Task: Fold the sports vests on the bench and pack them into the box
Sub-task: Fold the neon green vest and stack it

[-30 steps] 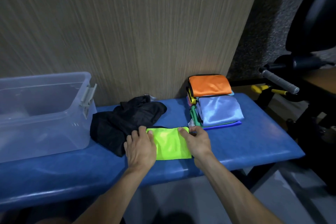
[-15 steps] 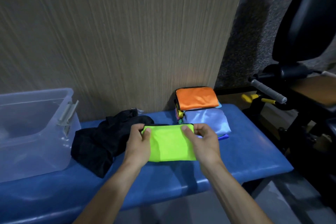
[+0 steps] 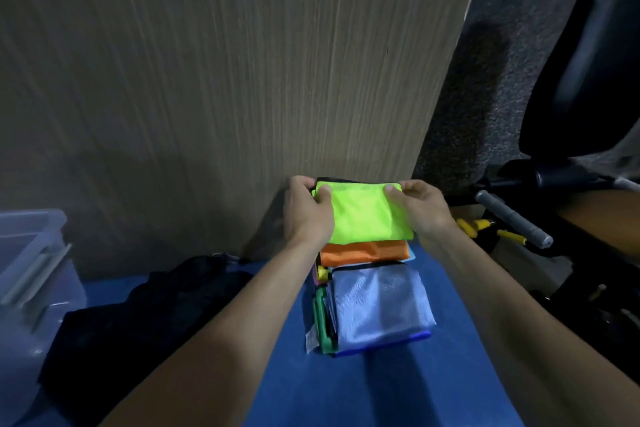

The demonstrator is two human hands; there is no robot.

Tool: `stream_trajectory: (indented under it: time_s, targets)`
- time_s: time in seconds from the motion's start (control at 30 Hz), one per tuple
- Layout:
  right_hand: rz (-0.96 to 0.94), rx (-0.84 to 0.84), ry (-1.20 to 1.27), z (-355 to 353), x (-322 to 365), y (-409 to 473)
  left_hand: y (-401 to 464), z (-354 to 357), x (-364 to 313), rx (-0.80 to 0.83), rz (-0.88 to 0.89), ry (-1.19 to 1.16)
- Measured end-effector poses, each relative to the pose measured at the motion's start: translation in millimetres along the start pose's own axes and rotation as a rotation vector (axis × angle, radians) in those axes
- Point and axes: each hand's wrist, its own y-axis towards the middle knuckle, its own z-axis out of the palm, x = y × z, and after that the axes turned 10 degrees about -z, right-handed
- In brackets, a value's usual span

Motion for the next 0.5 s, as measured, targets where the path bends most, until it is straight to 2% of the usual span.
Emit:
stream_trajectory:
  time_s: [0.1, 0.13, 0.2, 0.27, 0.3, 0.37, 0.43, 0.5]
  targets:
    - [0.019, 0.086, -0.323, 6, -30, 19, -2, 1, 14, -0.022, 0.042, 0.335]
    - [0.021, 0.078, -0.393, 7, -32, 20, -5, 1, 19, -0.1, 0.176, 0.481]
    - [-0.005, 0.04, -0.472, 9, -34, 17, -10, 1, 30, -0.228, 0.59, 0.687]
    - [-0.117, 0.004, -0.556, 12, -34, 10, -3, 5, 40, -0.156, 0.9, 0.801]
    - [-0.225, -0.008, -0.628, 14, -35, 7, 0, 6, 43, -0.112, 0.948, 0.831]
    - [-0.489, 0.027, -0.86, 14, -33, 1, 3, 6, 48, -0.036, 0.896, 0.823]
    - [-0.751, 0.166, -1.067, 14, -34, -2, 3, 7, 52, 0.008, 0.86, 0.818]
    - [-0.925, 0.304, -1.184, 11, -37, -4, 5, 7, 55, 0.077, 0.805, 0.795]
